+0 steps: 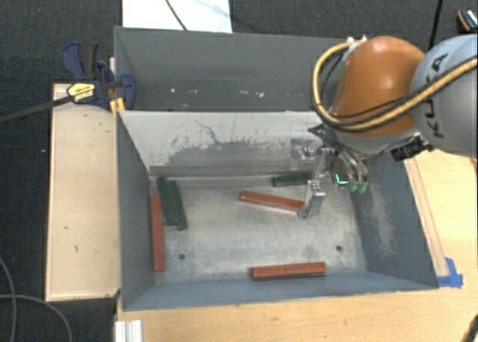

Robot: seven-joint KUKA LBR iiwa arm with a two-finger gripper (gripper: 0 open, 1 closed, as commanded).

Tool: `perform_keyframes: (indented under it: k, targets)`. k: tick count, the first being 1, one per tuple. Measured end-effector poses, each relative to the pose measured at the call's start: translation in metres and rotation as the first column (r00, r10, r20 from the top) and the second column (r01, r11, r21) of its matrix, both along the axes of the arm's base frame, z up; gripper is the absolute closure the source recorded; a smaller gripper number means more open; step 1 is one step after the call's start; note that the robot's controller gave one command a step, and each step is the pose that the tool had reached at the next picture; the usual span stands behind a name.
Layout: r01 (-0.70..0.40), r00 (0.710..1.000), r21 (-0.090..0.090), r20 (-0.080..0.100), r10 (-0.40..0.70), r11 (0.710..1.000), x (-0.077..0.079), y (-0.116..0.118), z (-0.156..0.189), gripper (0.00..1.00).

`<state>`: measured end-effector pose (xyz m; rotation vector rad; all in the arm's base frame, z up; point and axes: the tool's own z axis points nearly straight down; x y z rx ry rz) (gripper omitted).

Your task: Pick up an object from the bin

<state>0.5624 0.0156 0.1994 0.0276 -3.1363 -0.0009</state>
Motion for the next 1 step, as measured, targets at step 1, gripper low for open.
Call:
perform_keyframes:
  k: [1]
  targets:
    - [0.18,0.984,0.0,0.001,-0.18,0.984,0.0196,0.0123,-0.133,0.0]
